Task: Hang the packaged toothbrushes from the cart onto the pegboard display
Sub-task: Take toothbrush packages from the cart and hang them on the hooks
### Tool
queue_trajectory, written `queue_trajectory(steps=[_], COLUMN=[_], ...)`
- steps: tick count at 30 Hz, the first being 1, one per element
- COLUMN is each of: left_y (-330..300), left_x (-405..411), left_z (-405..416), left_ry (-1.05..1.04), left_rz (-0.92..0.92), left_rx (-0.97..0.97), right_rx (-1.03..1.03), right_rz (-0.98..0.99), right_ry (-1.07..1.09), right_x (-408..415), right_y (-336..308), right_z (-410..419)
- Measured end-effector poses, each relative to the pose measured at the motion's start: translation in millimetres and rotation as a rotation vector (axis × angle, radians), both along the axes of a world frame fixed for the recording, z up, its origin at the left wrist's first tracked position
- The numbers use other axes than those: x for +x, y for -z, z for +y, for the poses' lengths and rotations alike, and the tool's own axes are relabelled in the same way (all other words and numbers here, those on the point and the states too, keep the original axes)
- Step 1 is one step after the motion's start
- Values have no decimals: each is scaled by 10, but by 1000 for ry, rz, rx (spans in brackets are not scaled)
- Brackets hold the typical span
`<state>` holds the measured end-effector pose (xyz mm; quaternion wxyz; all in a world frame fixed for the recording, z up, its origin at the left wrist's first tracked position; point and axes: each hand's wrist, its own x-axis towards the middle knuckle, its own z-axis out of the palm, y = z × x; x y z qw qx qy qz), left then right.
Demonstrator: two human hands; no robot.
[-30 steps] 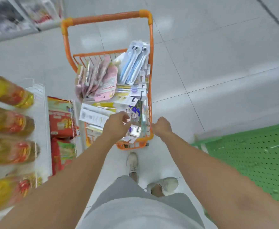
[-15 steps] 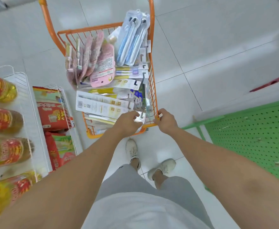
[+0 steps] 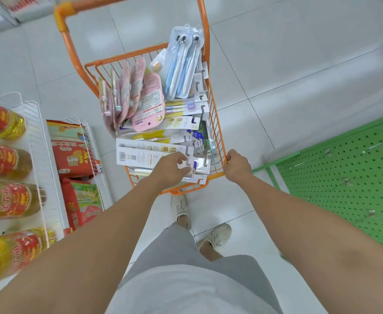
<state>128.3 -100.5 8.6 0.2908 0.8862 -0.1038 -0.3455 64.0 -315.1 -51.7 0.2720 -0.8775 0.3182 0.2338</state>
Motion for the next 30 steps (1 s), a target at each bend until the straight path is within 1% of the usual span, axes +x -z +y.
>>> queue_trajectory(steps=[3,6,9,11,12,13,14,15,17,18,20,22,23,25,27,30], left_y=[-57,-189,-338,-408,-434,-459,-482,-506,-538,-535,-475,-357,-281,-120,-10,47], left_x=[-113,-25,270,538,697,863,1031,1198,1501,1636,1862,1998,2034,2085,2123,2163], left_z=[-95,-152,-186,-191,-197,-205,-218,-239,-313,-369,-504,-634,-685,-759,-818,-898], left_ry=[-36,-127,-199,-236,-247,-254,-261,-266,-227,-191,-128,-66,-29,19,8,-18], left_rz=[-16,-94,-204,-250,-265,-275,-283,-289,-290,-281,-227,-170,-174,-261,-344,-383], left_rx=[-69,-174,-243,-269,-271,-269,-271,-267,-207,-153,-27,87,147,244,286,283], right_rx=[12,5,-20,-26,-31,-25,17,101,312,380,412,376,340,259,184,129], right_rz=[2,38,161,258,237,143,-3,-163,-391,-447,-450,-386,-349,-323,-320,-319], right_ry=[-1,0,-22,-53,-34,9,79,174,375,443,500,513,512,509,494,497], right_x=[-157,-257,-277,-121,39,248,506,793,1359,1607,1978,2183,2243,2314,2361,2412], right_y=[6,-39,-118,-208,-282,-364,-467,-586,-833,-924,-966,-888,-821,-689,-576,-511], right_z=[-30,24,31,-17,-44,-65,-80,-79,-39,-18,-1,10,13,30,38,31])
